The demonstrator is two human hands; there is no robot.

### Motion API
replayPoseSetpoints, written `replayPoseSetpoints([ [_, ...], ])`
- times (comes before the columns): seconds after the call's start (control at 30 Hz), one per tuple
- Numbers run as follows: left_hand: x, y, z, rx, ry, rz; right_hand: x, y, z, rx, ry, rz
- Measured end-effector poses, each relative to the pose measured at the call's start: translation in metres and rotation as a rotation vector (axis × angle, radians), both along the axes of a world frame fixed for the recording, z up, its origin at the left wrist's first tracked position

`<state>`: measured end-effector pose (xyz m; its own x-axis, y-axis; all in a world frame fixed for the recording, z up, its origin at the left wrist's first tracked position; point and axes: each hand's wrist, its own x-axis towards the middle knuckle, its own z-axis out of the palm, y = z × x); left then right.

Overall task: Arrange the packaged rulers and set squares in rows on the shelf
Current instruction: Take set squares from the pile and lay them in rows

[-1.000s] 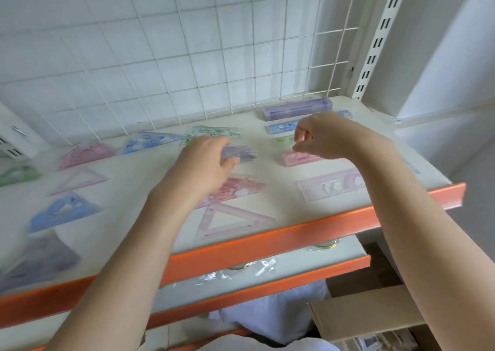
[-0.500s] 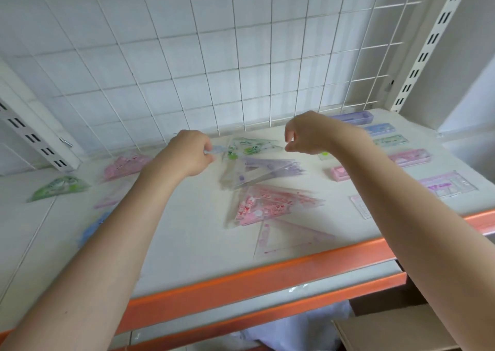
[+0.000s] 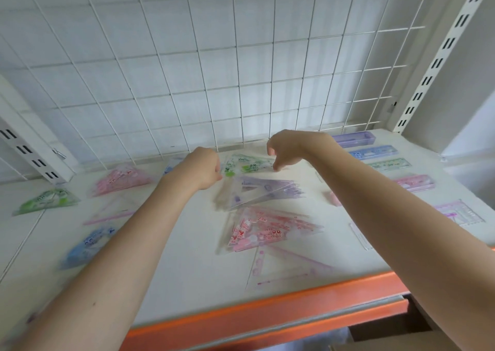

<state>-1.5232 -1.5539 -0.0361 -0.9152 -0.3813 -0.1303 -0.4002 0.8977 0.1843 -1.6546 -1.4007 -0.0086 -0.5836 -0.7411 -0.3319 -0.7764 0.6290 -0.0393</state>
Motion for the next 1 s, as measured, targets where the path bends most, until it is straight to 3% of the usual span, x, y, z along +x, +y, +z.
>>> replayPoseSetpoints([
  [0.27, -0.007, -0.001, -0.003, 0.064, 0.069, 0.002, -0.004, -0.006, -0.003, -0.03, -0.032, 0.007],
  [1.0, -0.022, 0.003, -0.006, 0.017, 0.068, 0.017, -0.02, -0.003, -0.003, -0.027, 0.01, -0.025],
])
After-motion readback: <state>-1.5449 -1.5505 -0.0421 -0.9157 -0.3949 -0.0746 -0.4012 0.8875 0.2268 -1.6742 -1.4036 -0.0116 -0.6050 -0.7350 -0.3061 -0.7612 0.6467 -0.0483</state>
